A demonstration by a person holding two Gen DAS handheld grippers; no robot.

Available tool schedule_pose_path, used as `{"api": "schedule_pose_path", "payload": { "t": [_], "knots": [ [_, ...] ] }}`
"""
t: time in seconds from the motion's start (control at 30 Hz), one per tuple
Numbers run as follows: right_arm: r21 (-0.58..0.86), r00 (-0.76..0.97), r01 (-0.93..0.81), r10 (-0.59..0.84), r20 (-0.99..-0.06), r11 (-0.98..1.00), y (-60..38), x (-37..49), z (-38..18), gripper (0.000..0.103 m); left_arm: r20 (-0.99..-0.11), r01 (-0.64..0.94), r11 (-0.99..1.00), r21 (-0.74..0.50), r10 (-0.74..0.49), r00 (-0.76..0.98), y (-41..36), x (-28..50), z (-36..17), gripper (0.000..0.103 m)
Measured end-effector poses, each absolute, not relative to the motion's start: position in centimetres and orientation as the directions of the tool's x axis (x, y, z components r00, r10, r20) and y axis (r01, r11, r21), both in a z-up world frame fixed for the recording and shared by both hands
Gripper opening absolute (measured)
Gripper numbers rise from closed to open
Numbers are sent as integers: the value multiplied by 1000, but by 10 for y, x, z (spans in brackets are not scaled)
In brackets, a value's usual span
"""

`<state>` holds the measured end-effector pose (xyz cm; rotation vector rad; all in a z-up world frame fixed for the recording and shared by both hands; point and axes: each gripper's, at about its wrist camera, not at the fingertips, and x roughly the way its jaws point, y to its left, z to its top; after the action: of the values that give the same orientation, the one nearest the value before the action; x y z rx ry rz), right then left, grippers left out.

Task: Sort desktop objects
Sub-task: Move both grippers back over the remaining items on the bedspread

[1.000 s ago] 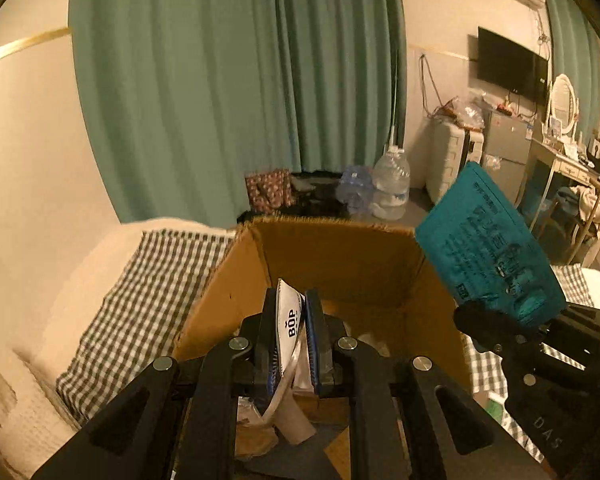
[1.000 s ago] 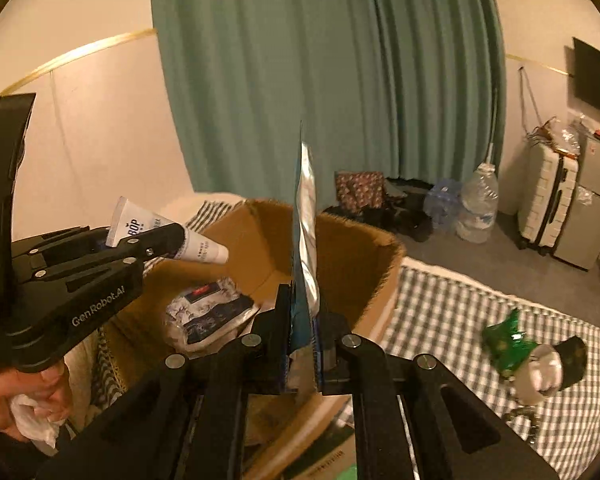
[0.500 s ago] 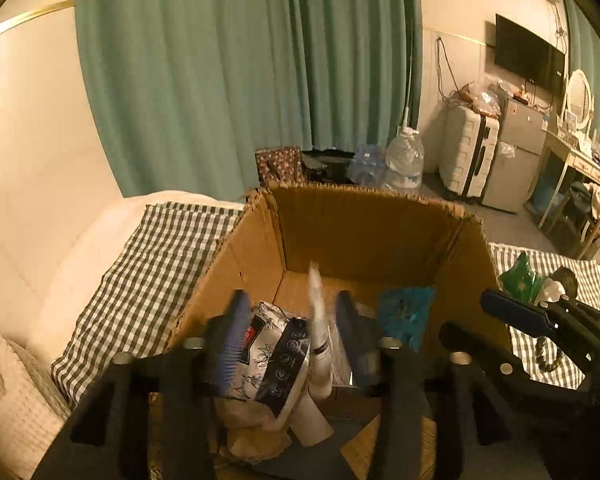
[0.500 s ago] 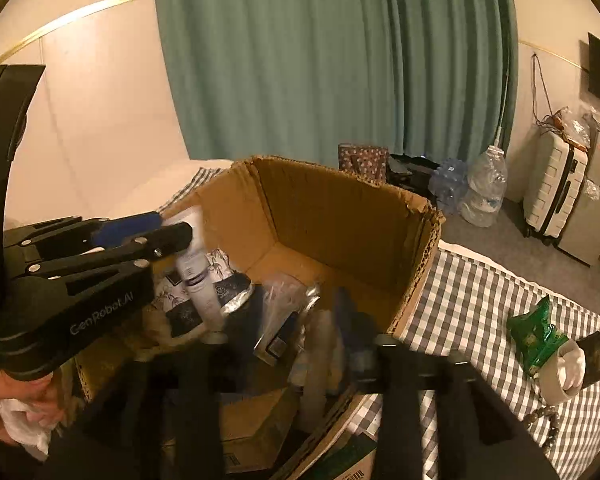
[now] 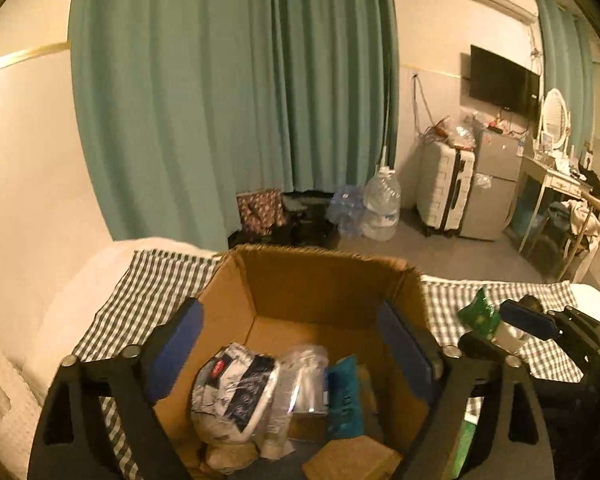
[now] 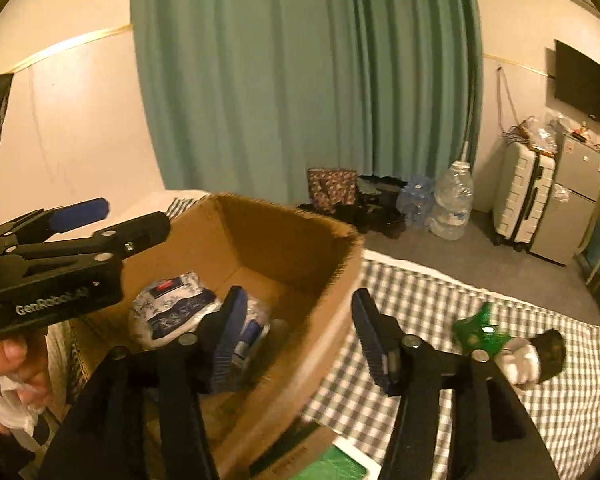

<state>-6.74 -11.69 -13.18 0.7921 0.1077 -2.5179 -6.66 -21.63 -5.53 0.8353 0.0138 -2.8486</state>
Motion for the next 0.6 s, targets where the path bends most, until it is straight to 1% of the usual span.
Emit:
{"api": "schedule_pose_path", "payload": {
  "t": [0.1,0.2,0.23,0.27,0.3,0.37,0.47,0.6],
  "knots": [
    [68,-729,452,-412,-547,-889,-100,-62,-125,65,-518,145,-989,41,-145,-843,-201,-65,-47,103],
    [62,-752,419,-384,-536,-906,-83,-60,-118,80,-510,118,-992,53,-128,-851,-182,-63,-43,103],
    [59,-761,406,-373,-531,-912,-77,-58,-115,88,-509,104,-993,59,-120,-852,-175,-63,-42,103],
    [52,-775,388,-356,-522,-920,-70,-55,-111,94,-508,95,-994,63,-114,-854,-170,-63,-41,103],
    [45,-785,377,-345,-514,-925,-64,-53,-109,95,-506,80,-995,67,-103,-856,-163,-63,-40,103],
    [24,-806,352,-316,-500,-936,-53,-49,-105,103,-510,56,-996,73,-85,-856,-151,-63,-40,103],
    [-8,-838,300,-260,-479,-954,-33,-43,-100,103,-515,19,-997,77,-56,-855,-133,-65,-41,103],
    [-31,-859,209,-168,-483,-977,-7,-42,-99,103,-532,-29,-998,63,-9,-847,-112,-68,-50,103]
  ]
}}
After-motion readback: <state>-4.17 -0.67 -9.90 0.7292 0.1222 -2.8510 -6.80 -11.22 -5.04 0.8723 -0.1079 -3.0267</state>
